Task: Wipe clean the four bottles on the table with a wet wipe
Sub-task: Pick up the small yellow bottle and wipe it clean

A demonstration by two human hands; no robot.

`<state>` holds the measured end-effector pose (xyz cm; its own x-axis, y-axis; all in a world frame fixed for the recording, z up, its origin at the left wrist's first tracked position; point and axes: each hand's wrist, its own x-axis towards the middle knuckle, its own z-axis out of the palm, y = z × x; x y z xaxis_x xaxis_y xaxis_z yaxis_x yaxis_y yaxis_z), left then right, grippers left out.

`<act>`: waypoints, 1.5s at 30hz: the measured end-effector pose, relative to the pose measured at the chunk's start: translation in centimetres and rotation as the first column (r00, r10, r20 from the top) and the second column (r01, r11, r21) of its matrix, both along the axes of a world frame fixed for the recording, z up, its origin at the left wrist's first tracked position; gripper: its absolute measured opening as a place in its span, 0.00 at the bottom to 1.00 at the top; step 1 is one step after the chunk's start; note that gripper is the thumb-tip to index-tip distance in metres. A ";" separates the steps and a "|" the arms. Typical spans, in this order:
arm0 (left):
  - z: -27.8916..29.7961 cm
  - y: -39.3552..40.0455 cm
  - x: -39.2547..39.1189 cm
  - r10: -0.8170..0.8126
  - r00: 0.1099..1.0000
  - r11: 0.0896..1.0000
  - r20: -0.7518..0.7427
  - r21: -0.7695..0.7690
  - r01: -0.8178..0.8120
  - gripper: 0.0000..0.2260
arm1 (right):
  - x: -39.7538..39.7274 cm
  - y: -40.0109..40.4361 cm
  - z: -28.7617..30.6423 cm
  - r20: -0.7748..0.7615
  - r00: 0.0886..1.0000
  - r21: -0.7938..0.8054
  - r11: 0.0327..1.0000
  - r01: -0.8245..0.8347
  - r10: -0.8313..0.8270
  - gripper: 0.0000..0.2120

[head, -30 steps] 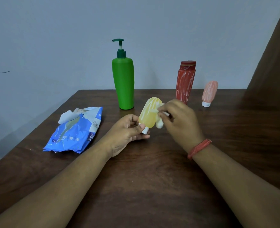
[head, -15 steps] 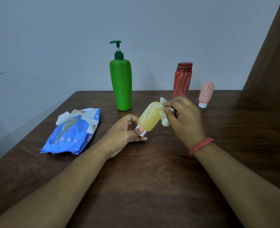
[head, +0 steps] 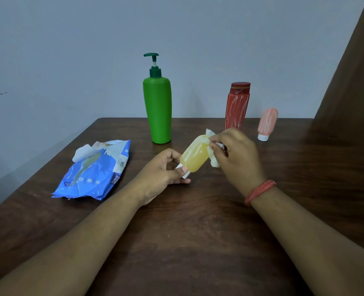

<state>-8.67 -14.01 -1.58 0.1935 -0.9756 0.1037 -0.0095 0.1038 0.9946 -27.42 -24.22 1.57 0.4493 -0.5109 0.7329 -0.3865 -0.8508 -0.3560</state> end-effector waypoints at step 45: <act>0.7 0.5 -0.9 0.229 0.904 0.973 0.362 -0.077 -0.216 0.11 | 0.5 1.8 0.7 -0.125 0.992 -0.088 0.996 -0.030 0.019 0.08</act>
<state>-9.56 -13.53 -0.89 0.3468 -0.9063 0.2416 -0.3992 0.0905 0.9124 -26.92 -22.42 2.22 0.5510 -0.4333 0.7132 -0.4017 -0.8868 -0.2284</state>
